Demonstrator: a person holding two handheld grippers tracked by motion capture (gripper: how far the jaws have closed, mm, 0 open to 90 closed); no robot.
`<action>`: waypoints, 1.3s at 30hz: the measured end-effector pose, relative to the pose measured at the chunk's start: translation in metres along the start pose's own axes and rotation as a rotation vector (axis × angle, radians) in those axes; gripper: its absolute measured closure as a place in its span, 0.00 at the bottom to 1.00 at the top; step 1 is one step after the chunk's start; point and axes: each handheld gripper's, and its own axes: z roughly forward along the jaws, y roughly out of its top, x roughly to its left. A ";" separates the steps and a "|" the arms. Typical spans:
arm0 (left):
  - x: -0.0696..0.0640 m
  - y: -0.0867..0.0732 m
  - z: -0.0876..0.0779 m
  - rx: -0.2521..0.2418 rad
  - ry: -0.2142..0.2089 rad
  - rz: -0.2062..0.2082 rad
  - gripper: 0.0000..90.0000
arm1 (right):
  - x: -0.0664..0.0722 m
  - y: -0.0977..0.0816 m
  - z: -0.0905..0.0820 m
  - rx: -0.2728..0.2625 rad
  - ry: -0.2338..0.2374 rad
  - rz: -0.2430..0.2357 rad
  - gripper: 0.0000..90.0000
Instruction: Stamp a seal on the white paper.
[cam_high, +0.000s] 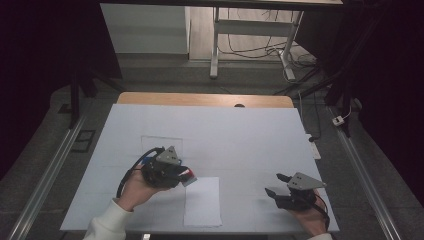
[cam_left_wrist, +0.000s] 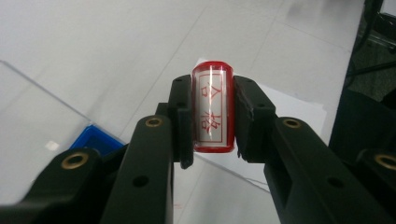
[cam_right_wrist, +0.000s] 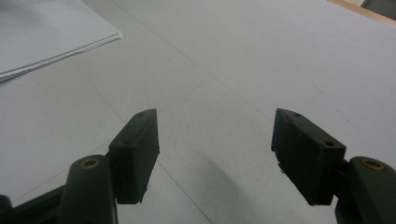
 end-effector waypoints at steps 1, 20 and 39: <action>-0.001 0.001 0.001 0.002 -0.004 0.004 0.78 | 0.000 0.000 0.000 0.000 0.000 0.000 0.35; -0.015 0.007 0.024 0.075 -0.083 0.045 0.78 | 0.000 0.000 0.000 -0.001 -0.001 0.004 0.35; -0.024 0.009 0.053 0.144 -0.063 0.061 0.78 | 0.000 0.000 0.001 -0.001 -0.001 0.008 0.35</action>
